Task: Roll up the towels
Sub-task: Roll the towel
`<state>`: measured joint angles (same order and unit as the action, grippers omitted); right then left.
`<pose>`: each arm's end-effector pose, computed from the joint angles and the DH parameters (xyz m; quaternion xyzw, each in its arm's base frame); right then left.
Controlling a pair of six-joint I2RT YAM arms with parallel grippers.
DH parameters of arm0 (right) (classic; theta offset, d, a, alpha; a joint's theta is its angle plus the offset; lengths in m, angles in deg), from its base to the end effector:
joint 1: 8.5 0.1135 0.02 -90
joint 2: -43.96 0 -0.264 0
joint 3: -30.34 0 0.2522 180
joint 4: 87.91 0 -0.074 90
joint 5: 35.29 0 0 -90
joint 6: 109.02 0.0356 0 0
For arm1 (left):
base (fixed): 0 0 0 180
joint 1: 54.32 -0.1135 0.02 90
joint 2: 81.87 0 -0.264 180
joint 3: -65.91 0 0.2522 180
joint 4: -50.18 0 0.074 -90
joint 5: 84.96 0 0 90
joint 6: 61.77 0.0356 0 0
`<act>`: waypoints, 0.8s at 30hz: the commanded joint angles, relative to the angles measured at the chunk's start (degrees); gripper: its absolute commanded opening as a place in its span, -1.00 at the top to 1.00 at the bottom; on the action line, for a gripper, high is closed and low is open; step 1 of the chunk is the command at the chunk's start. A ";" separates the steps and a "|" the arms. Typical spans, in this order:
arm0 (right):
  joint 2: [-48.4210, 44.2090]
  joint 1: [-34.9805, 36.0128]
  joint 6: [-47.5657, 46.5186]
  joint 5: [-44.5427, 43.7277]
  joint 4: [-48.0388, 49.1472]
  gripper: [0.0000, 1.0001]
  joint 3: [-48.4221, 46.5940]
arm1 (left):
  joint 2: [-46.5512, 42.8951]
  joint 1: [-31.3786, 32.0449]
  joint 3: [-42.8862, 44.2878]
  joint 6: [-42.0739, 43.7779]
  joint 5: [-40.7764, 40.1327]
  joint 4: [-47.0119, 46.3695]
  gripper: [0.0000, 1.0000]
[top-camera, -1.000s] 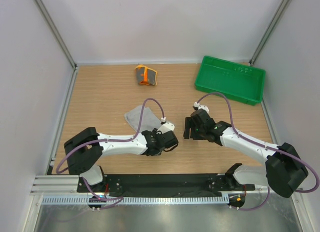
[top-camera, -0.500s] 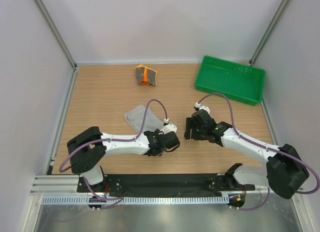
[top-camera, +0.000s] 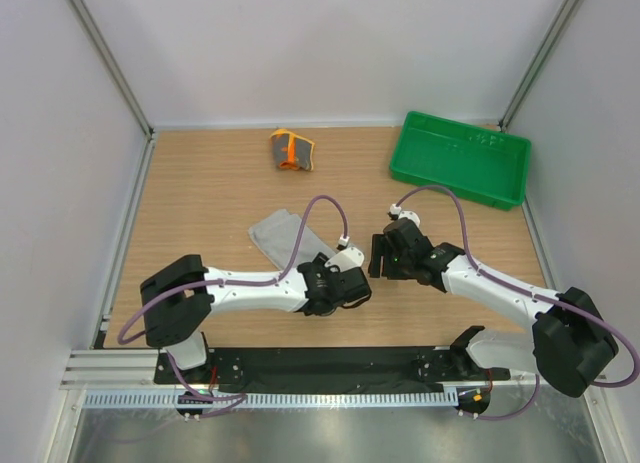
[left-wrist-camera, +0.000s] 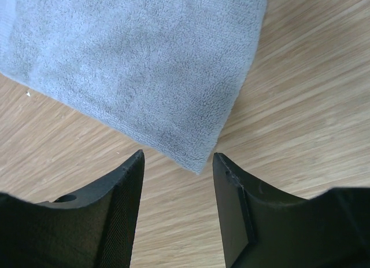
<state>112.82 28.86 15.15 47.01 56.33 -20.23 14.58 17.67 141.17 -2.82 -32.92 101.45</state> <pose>0.1844 0.1348 0.1921 -0.0057 0.9493 0.1281 0.2872 0.1184 -0.2933 0.1873 0.2804 0.8929 0.0871 0.3413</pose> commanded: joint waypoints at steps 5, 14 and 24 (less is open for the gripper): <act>-0.57 -0.27 -0.25 -0.29 1.52 -0.39 -0.36 | 0.32 0.00 -1.46 1.68 0.94 -4.02 0.12; -1.45 -0.80 -0.86 -0.56 0.47 -0.40 -0.36 | 1.38 -2.11 -3.66 2.31 4.73 -7.90 0.18; -1.10 -0.98 -0.77 -0.21 0.73 -0.40 -0.18 | 0.50 -6.59 -8.32 2.40 11.84 -12.46 0.20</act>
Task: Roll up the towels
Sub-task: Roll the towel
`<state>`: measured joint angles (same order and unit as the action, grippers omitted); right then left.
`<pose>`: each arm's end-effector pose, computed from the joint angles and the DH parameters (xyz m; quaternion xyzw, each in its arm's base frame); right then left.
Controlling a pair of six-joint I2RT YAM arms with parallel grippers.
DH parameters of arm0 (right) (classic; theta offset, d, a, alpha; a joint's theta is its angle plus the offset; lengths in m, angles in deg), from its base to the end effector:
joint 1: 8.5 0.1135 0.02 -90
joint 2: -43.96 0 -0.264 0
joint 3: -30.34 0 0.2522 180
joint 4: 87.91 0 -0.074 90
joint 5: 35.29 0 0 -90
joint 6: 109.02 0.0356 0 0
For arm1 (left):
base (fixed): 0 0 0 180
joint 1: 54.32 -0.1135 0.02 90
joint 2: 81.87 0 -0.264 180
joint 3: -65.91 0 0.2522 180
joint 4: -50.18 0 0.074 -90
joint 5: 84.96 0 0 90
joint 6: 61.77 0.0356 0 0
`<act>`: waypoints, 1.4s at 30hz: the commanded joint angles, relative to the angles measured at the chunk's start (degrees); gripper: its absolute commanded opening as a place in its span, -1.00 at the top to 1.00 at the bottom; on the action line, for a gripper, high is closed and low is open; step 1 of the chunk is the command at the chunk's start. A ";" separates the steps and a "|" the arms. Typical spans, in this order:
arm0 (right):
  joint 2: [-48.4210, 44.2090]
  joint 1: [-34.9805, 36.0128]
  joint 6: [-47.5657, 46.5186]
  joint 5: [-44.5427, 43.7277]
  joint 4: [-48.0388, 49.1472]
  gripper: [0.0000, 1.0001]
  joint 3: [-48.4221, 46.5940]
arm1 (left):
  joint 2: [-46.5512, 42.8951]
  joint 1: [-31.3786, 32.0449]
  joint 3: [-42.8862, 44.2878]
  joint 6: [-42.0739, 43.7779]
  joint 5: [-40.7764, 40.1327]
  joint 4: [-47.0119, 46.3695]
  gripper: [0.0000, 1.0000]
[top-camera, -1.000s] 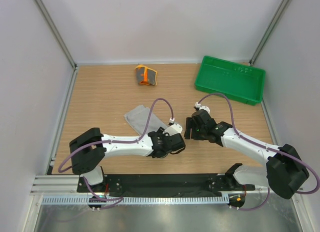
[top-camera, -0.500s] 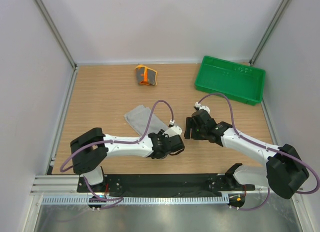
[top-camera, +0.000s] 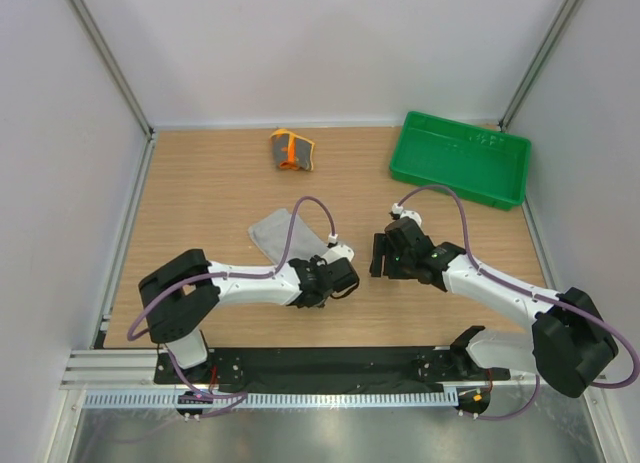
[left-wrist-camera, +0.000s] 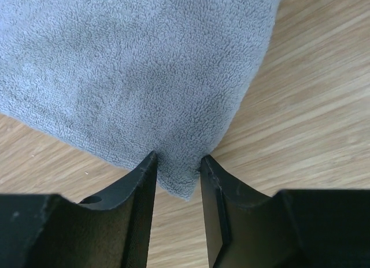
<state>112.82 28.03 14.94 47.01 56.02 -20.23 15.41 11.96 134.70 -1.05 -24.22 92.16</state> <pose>0.1860 0.1318 0.1918 -0.0008 0.9501 0.1240 0.2863 0.1407 -0.2770 0.1561 0.2619 0.9179 0.0457 0.2946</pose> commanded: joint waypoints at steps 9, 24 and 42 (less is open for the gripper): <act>-0.48 -0.32 3.47 6.89 8.47 -0.40 2.44 | -1.21 -0.89 -4.13 -0.08 7.81 -6.43 0.81; 16.91 -0.24 14.56 23.70 30.39 -0.61 2.98 | -6.13 -0.89 -5.63 -1.66 11.24 -8.89 0.86; 21.76 -0.32 13.78 20.54 27.50 0.51 1.75 | -13.69 -3.17 -8.18 -2.98 12.73 -8.81 0.87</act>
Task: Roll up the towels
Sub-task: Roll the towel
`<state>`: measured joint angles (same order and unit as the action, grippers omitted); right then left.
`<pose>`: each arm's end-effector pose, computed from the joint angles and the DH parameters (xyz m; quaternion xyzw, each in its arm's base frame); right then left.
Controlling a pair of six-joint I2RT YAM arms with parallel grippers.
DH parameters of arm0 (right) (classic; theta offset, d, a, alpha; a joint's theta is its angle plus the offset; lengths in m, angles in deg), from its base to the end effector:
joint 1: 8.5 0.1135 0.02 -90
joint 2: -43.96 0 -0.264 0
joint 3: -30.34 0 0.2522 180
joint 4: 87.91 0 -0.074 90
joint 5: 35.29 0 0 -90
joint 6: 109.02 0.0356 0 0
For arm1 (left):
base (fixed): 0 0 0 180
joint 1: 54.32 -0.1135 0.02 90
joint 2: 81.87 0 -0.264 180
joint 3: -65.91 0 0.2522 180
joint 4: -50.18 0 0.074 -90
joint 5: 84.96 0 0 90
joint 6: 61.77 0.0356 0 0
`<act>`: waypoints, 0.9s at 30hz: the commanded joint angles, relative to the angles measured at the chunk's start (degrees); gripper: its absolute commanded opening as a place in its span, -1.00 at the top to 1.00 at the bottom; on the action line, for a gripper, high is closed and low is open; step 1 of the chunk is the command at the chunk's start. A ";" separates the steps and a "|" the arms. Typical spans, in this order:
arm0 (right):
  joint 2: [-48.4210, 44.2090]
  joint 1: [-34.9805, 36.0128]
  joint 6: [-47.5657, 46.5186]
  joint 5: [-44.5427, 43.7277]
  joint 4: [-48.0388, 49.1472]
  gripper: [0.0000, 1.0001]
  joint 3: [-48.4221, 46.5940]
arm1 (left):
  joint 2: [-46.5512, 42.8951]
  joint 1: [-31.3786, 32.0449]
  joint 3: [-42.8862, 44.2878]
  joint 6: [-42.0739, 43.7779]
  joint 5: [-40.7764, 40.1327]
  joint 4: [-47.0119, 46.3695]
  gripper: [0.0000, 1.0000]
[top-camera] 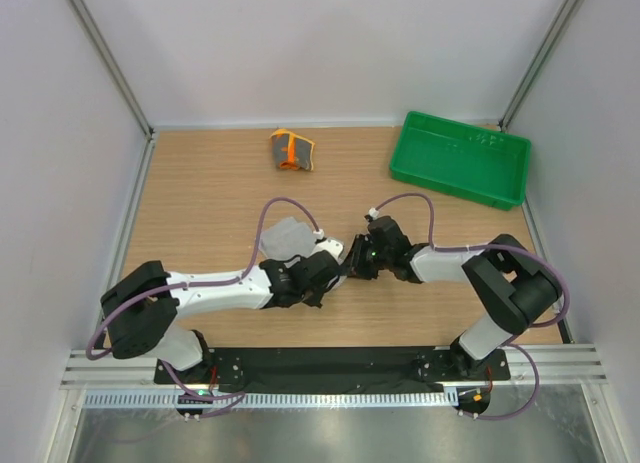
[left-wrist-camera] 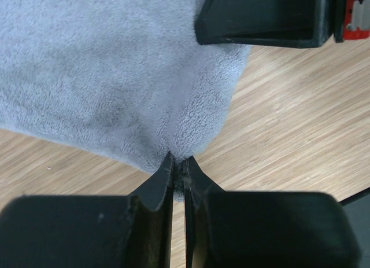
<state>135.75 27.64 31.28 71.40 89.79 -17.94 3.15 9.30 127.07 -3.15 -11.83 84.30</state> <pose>0.2253 0.1772 0.1262 0.0588 0.9165 0.3529 0.1791 0.1359 -0.2508 0.1829 0.2251 0.9247 -0.1059 0.2883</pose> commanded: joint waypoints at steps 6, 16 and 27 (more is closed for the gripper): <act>-6.00 0.07 -9.25 -12.63 -22.08 0.26 -5.11 | -1.34 -0.60 -0.46 -2.28 1.92 -0.41 0.92; -13.55 -0.02 -16.64 -29.95 -40.99 -0.78 -13.11 | -1.60 -0.60 3.57 -5.80 8.42 2.31 0.94; -22.70 -1.07 -20.42 -30.58 -43.54 -0.76 -14.17 | 0.59 -3.67 10.87 -10.72 19.84 5.83 0.90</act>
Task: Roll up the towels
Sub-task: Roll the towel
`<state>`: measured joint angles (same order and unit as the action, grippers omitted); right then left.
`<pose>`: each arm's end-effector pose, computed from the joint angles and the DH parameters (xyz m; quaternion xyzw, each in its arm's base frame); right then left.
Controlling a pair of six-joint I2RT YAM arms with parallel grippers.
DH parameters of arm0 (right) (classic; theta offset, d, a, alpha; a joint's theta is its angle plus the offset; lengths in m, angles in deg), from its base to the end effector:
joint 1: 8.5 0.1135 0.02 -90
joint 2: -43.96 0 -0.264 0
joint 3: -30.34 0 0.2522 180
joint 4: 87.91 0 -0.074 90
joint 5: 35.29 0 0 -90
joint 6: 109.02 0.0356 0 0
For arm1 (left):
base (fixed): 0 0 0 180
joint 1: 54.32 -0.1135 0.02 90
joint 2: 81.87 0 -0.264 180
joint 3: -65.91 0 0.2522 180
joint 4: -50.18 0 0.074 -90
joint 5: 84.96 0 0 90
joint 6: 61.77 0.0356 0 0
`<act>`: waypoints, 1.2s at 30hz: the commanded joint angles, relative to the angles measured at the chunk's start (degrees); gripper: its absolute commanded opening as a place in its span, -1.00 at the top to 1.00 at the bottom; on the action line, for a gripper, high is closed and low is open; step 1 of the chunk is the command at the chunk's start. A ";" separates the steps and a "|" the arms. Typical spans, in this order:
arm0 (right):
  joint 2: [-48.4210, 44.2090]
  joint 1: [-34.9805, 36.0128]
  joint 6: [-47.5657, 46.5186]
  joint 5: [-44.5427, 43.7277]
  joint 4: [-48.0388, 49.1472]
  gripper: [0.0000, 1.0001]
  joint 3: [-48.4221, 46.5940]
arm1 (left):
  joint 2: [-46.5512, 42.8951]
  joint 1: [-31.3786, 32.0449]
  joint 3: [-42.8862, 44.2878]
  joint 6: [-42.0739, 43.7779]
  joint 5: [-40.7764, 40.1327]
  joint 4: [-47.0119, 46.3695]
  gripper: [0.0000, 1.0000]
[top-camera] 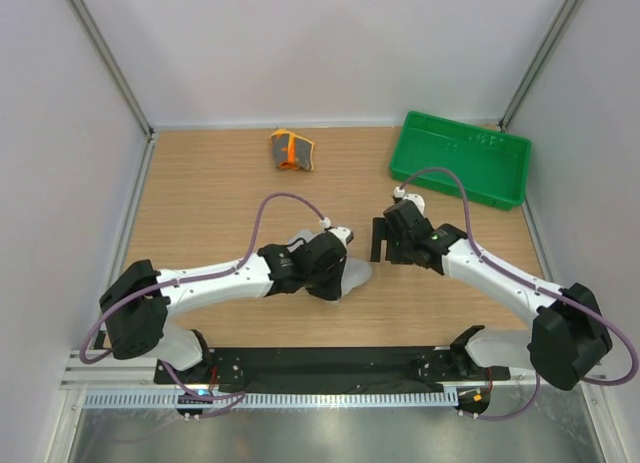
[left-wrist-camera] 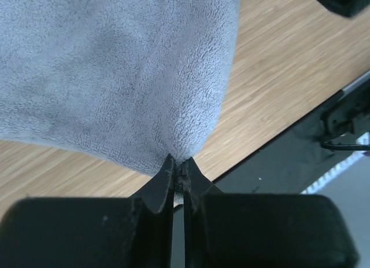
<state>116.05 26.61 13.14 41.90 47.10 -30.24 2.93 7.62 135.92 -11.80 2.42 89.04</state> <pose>0.2057 0.1350 0.2237 0.0076 0.9521 0.0697 0.2976 0.1448 -0.2683 0.2238 0.1735 0.9339 -0.2286 0.2132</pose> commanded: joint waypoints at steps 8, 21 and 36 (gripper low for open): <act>-8.11 -0.13 -3.69 4.46 0.28 -0.68 -0.90 | 3.71 -11.12 -2.37 -5.32 15.44 -3.91 0.92; -12.86 -0.13 -3.95 23.62 11.88 0.13 4.90 | 5.47 -19.48 -5.45 -11.46 23.18 -7.00 0.93; -4.70 0.31 -1.93 21.35 17.42 -0.80 8.33 | 4.42 -21.41 -6.76 -11.74 22.74 -5.42 0.96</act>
<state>108.82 26.70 10.24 66.55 62.82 -21.22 9.77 -13.59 129.98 -23.91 25.55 83.49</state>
